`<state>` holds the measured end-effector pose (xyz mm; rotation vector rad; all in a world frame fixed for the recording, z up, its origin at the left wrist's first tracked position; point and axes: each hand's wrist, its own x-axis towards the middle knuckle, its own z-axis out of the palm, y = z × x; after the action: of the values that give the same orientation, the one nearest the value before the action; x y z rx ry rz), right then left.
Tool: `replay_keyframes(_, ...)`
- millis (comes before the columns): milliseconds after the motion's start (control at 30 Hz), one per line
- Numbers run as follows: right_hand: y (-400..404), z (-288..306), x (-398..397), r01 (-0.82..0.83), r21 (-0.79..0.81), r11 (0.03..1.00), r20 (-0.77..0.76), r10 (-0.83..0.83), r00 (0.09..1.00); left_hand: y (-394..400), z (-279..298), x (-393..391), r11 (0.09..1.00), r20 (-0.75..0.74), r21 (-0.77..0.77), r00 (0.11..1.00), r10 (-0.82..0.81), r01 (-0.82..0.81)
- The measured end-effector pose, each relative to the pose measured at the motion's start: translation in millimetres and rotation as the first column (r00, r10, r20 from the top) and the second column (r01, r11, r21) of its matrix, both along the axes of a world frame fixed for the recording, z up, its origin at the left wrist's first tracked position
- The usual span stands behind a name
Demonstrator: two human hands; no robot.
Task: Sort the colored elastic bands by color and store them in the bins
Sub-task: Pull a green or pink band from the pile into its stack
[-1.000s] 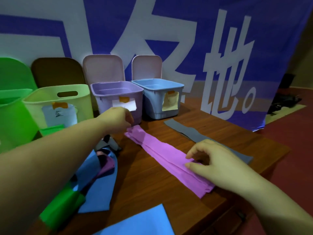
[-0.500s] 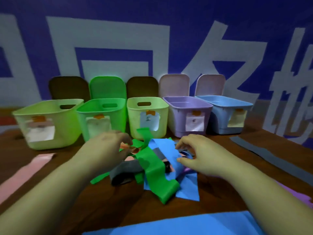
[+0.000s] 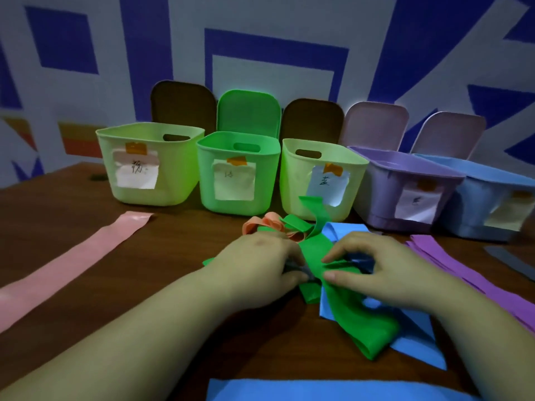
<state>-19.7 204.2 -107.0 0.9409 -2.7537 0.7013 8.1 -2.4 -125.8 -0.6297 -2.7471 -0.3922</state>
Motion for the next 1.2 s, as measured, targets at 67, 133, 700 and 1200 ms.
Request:
replay_keyframes(67, 3, -1, 3, -0.024, -0.006, 1.000, 0.067, 0.025, 0.997, 1, -3, 0, 0.999, 0.000, 0.025, 1.000, -0.023, 0.023)
replay_keyframes(133, 6, -3, 3, -0.026, -0.012, 1.000, 0.088, 0.027, 0.996, 3, -7, 2, 0.999, 0.001, 0.033, 0.999, -0.040, 0.039)
replay_keyframes(700, 0, 9, 19, -0.023, -0.778, 0.628, 0.227, 0.315, 0.922, 17, -5, 14, 0.836, 0.032, 0.545, 0.995, -0.091, 0.059)
replay_keyframes(1200, 12, 11, 6, 0.175, -0.826, 0.536, 0.353, 0.249, 0.902, 6, 9, 9, 0.240, 0.142, 0.967, 0.961, -0.236, -0.084)
